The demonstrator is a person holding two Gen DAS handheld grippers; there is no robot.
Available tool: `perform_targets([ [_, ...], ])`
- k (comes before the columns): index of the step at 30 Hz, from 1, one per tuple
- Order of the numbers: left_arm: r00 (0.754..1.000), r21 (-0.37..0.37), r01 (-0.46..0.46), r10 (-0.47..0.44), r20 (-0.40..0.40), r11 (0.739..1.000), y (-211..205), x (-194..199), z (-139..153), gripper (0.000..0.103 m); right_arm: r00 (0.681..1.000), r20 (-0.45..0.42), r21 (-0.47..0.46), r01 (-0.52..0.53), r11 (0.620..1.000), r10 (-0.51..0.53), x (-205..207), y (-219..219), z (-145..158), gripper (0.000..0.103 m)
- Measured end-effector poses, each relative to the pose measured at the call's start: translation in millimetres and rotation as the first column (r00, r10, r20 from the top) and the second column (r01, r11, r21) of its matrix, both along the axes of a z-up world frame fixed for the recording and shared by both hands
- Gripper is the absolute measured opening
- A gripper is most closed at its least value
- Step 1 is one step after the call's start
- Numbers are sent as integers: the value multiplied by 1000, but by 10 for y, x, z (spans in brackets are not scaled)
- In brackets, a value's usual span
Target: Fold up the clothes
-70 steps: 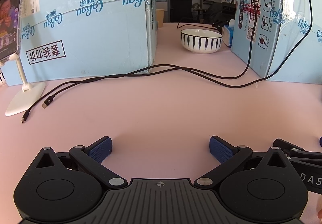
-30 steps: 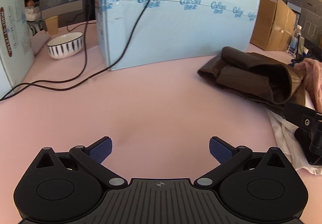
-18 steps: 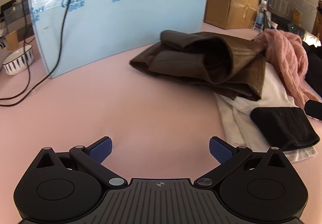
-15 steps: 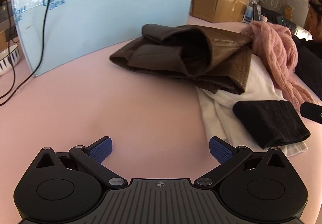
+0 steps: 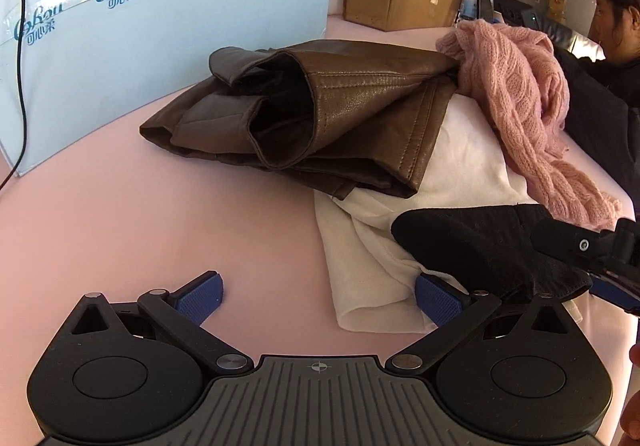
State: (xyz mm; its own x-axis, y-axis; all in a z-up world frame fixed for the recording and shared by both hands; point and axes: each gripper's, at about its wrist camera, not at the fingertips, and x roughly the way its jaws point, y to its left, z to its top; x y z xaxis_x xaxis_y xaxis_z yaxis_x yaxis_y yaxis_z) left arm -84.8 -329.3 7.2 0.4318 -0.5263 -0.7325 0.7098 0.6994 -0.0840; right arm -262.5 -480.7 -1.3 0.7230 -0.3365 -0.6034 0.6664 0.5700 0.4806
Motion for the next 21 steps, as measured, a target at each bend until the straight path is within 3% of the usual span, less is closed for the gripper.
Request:
perform_targets([
  [2,1000,-17,18,-18,-9,1000,-9,9,0,102,1000,11,11,-20,1000,20,-2,-41,0,103],
  [5,999,-30,39,-39,-9,999,-44,-10,9,98,1000,10,3,-28,1000,28,-18,-63,7,85],
  [8,997,-71,78,-78,0,994,-45,-76,30,71,1000,-9,-30,-25,999,25,-55,-48,9,53],
  [9,996,-80,91,-91,2,993,-46,-107,43,62,998,22,2,-60,998,60,-61,-71,-24,24],
  [10,994,-100,101,-103,-20,990,-42,-112,49,30,992,67,49,-107,993,103,-66,-104,-67,19],
  [11,992,-121,110,-116,-42,987,-38,-117,56,22,990,87,66,-114,991,108,-74,-112,-88,18],
  [12,990,-141,119,-128,-63,983,-34,-122,62,19,990,97,71,-106,992,99,-83,-110,-101,18],
  [16,988,-146,146,-150,-18,978,-2,-159,52,8,990,122,63,-78,995,70,-125,-64,-84,13],
  [21,995,-175,94,-99,-21,980,214,-126,177,6,953,253,-44,-164,986,169,-272,137,175,10],
])
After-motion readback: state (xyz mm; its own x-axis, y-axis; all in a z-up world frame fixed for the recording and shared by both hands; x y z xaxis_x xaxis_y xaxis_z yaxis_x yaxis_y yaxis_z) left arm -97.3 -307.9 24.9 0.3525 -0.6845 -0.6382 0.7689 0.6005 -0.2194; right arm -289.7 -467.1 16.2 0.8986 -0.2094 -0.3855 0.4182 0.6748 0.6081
